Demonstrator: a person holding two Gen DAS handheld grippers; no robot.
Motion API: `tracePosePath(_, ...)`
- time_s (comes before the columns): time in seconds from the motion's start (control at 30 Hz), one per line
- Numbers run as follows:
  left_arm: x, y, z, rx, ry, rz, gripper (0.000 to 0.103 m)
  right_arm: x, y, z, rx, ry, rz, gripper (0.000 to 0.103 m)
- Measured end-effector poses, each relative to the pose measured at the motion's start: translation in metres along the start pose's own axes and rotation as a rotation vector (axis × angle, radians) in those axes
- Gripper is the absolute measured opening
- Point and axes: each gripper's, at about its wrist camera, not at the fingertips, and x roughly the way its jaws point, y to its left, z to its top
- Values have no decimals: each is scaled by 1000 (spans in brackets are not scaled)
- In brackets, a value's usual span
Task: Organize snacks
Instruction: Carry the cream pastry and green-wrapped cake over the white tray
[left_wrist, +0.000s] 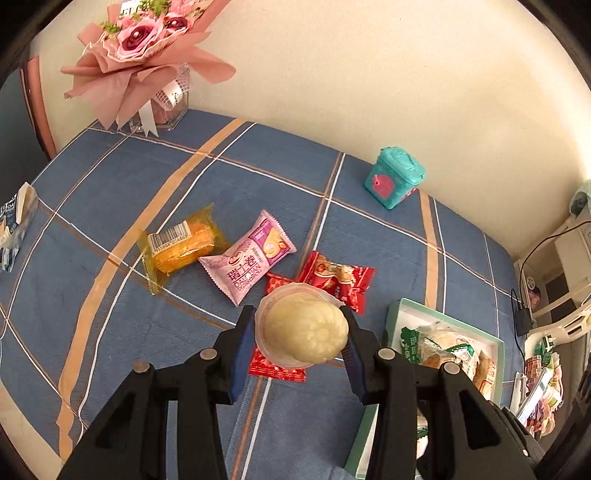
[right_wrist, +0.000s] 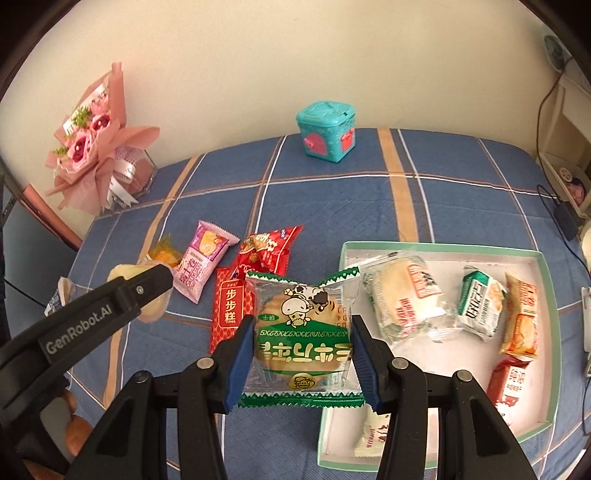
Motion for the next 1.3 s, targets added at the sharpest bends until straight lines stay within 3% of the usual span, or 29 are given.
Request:
tracePosePath(0.27, -5, -26, -5, 36, -5, -27, 45, -18, -46, 8, 92, -43, -65, 53)
tracePosePath(0.67, -5, -96, -32, 199, 24, -85, 45, -45, -145, 6, 285, -65, -185, 53)
tracePosePath(1.07, -6, -152, -65, 358, 53, -114, 45, -50, -163, 3, 292, -54, -217, 53)
tracePosePath(1.3, 1, -163, -76, 391, 87, -118, 45, -49, -164, 1, 285, -50, -217, 53)
